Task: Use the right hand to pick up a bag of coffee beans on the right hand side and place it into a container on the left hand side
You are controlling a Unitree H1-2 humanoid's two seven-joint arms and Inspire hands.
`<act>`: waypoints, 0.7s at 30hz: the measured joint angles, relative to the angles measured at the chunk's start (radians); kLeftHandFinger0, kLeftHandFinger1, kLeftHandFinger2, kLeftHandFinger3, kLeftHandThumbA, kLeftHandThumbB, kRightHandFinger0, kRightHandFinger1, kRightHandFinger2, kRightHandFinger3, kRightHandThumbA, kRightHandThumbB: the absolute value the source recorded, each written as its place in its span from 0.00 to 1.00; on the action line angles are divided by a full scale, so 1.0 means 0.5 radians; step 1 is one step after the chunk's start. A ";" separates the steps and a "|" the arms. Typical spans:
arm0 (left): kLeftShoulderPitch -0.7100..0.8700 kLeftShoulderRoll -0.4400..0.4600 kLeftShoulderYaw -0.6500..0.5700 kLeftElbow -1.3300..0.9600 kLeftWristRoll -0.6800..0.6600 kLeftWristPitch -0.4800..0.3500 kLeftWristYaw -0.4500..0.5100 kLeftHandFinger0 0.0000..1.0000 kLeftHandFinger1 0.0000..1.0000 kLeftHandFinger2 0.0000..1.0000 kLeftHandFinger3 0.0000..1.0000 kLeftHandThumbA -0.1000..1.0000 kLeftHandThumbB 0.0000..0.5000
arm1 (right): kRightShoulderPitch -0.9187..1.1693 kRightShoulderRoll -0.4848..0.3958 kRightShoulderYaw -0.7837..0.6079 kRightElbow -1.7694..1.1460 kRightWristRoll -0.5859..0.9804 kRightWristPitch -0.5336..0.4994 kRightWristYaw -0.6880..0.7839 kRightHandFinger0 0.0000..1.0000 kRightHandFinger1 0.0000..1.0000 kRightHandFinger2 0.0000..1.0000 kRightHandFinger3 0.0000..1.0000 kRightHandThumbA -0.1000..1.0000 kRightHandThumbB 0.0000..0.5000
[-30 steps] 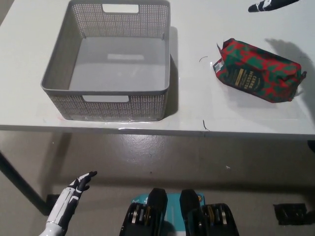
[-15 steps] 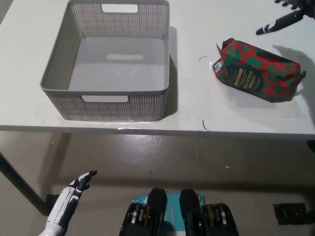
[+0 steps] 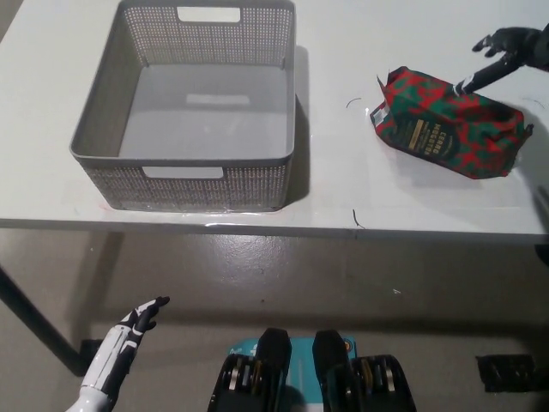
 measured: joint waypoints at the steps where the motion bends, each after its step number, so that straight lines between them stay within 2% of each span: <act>1: -0.001 0.000 0.000 0.000 0.000 0.000 -0.002 1.00 1.00 1.00 1.00 1.00 0.44 | 0.000 0.008 0.000 0.022 0.000 -0.008 -0.001 1.00 1.00 1.00 1.00 1.00 1.00; 21: -0.037 0.007 -0.001 -0.013 0.000 0.005 -0.030 1.00 1.00 1.00 1.00 1.00 0.51 | 0.047 0.082 -0.050 0.133 0.008 -0.179 -0.082 1.00 1.00 1.00 1.00 1.00 1.00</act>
